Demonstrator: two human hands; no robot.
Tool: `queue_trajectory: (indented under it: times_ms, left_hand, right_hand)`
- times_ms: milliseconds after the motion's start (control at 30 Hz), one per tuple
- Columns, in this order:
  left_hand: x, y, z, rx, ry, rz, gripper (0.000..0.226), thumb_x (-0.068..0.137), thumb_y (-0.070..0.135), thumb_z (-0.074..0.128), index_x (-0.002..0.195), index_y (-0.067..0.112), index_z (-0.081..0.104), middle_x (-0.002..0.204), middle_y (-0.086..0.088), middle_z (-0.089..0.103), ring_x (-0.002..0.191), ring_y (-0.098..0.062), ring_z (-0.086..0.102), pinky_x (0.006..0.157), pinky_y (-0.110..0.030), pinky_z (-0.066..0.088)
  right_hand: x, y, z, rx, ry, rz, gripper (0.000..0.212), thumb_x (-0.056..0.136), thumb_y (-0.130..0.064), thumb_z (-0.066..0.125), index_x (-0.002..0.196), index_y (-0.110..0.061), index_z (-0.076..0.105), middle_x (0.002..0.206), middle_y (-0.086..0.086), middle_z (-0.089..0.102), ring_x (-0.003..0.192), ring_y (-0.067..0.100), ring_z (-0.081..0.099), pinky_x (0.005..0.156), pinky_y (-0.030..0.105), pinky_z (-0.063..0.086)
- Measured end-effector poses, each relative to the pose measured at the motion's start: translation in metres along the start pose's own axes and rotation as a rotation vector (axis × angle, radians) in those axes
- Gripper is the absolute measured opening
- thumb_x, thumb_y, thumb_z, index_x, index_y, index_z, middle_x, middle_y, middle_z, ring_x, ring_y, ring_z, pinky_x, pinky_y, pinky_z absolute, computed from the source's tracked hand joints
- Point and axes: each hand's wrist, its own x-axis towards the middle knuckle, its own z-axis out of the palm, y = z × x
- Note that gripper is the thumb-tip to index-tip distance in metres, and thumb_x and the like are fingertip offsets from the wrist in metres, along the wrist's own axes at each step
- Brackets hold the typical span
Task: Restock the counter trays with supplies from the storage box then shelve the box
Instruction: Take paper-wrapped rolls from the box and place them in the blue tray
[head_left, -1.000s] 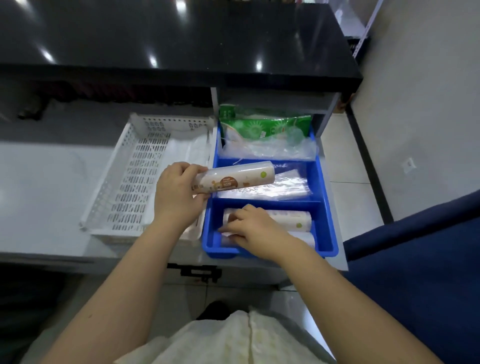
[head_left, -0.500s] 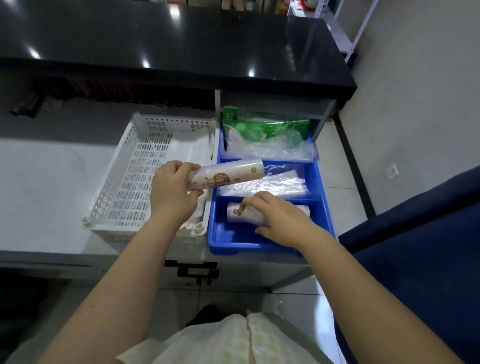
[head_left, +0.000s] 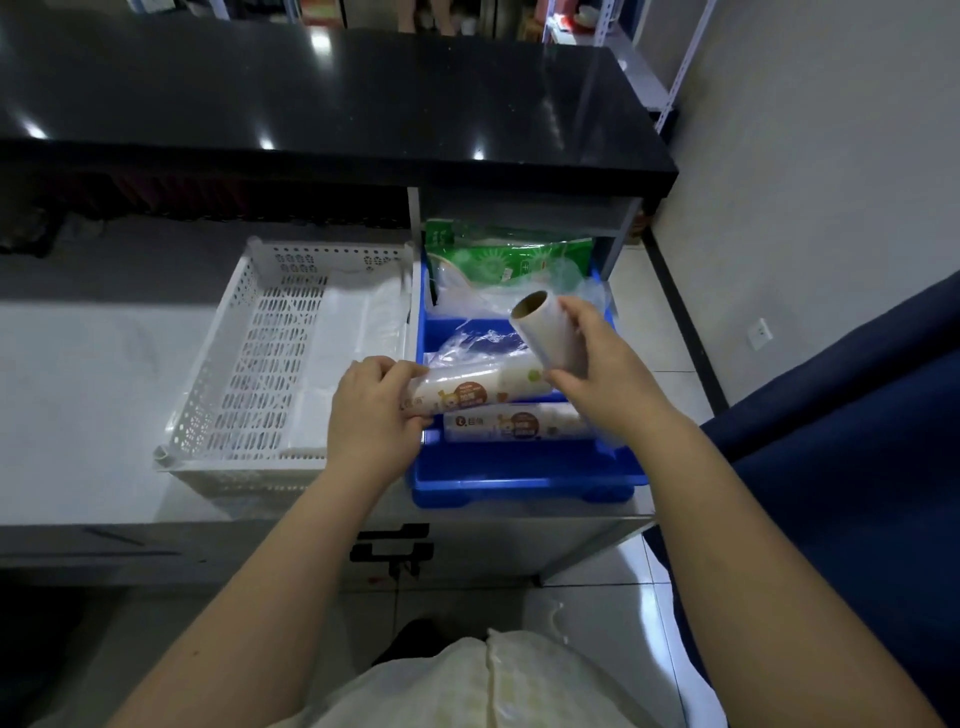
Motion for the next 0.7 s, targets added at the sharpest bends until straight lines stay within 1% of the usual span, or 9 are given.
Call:
queue_trajectory:
  times_ms: [67,133,267,367,467,533,600,633,700]
  left_hand:
    - [-0.004,0.01,0.004,0.008,-0.037,0.054,0.054,0.064,0.017,0.079,0.113,0.026,0.059,0.107,0.001,0.052,0.097,-0.017,0.044,0.083,-0.03,0.042]
    - [-0.008,0.022,0.01,0.022,-0.084,0.11,0.054,0.064,0.019,0.079,0.113,0.025,0.059,0.108,0.001,0.053,0.099,-0.02,0.047,0.084,-0.033,0.044]
    - [-0.013,0.043,0.027,0.061,-0.184,0.151,0.054,0.066,0.027,0.077,0.116,0.027,0.057,0.109,0.002,0.053,0.101,-0.02,0.048,0.086,-0.031,0.042]
    - [-0.018,0.047,0.039,0.086,-0.253,0.155,0.054,0.069,0.03,0.075,0.119,0.031,0.056,0.112,0.004,0.054,0.103,-0.019,0.046,0.088,-0.031,0.04]
    - [-0.019,0.045,0.044,0.064,-0.262,0.159,0.055,0.069,0.027,0.073,0.122,0.03,0.059,0.114,0.005,0.055,0.105,-0.019,0.046,0.096,-0.033,0.035]
    - [-0.016,0.043,0.044,0.08,-0.282,0.186,0.056,0.069,0.033,0.074,0.123,0.03,0.058,0.114,0.006,0.056,0.107,-0.018,0.048,0.106,-0.036,0.028]
    - [-0.014,0.041,0.041,0.082,-0.328,0.191,0.059,0.069,0.043,0.074,0.124,0.03,0.057,0.117,0.007,0.057,0.111,-0.017,0.049,0.111,-0.039,0.025]
    - [-0.013,0.04,0.038,0.078,-0.338,0.19,0.059,0.069,0.045,0.074,0.124,0.03,0.058,0.117,0.007,0.058,0.112,-0.017,0.05,0.11,-0.039,0.027]
    - [-0.013,0.036,0.031,0.06,-0.304,0.182,0.056,0.07,0.043,0.075,0.122,0.028,0.06,0.116,0.006,0.061,0.109,-0.018,0.051,0.102,-0.036,0.037]
  right_hand:
    - [0.006,-0.004,-0.01,-0.022,0.038,-0.027,0.079,0.079,-0.019,0.074,0.135,-0.047,0.026,0.137,-0.006,0.044,0.109,0.009,0.044,0.084,0.036,0.046]
    - [0.008,-0.008,-0.016,-0.074,0.071,-0.061,0.079,0.079,-0.015,0.073,0.136,-0.044,0.028,0.138,-0.005,0.043,0.111,0.011,0.044,0.09,0.038,0.046]
    - [0.002,-0.008,-0.012,-0.198,0.103,-0.101,0.074,0.081,-0.006,0.068,0.138,-0.036,0.032,0.139,-0.003,0.037,0.117,0.024,0.044,0.1,0.045,0.043]
    - [-0.004,-0.004,-0.001,-0.247,0.078,-0.078,0.072,0.083,-0.005,0.064,0.14,-0.034,0.031,0.137,0.0,0.037,0.114,0.027,0.044,0.1,0.048,0.043]
    - [-0.006,-0.001,0.008,-0.245,0.081,-0.057,0.072,0.083,-0.004,0.062,0.142,-0.033,0.031,0.134,0.001,0.037,0.11,0.026,0.044,0.1,0.047,0.042]
    - [-0.006,-0.002,0.013,-0.249,0.08,-0.063,0.072,0.083,-0.004,0.06,0.142,-0.032,0.031,0.134,0.001,0.038,0.11,0.026,0.043,0.101,0.045,0.04]
    - [-0.005,-0.003,0.017,-0.261,0.071,-0.085,0.072,0.083,-0.002,0.06,0.143,-0.031,0.032,0.134,0.002,0.039,0.11,0.025,0.042,0.101,0.043,0.037]
    - [-0.004,-0.004,0.018,-0.263,0.063,-0.093,0.072,0.083,-0.002,0.06,0.144,-0.03,0.033,0.134,0.003,0.039,0.11,0.025,0.041,0.102,0.042,0.036]
    - [-0.002,-0.006,0.018,-0.261,0.036,-0.099,0.072,0.084,-0.001,0.058,0.144,-0.03,0.033,0.135,0.003,0.039,0.111,0.026,0.041,0.103,0.042,0.034]
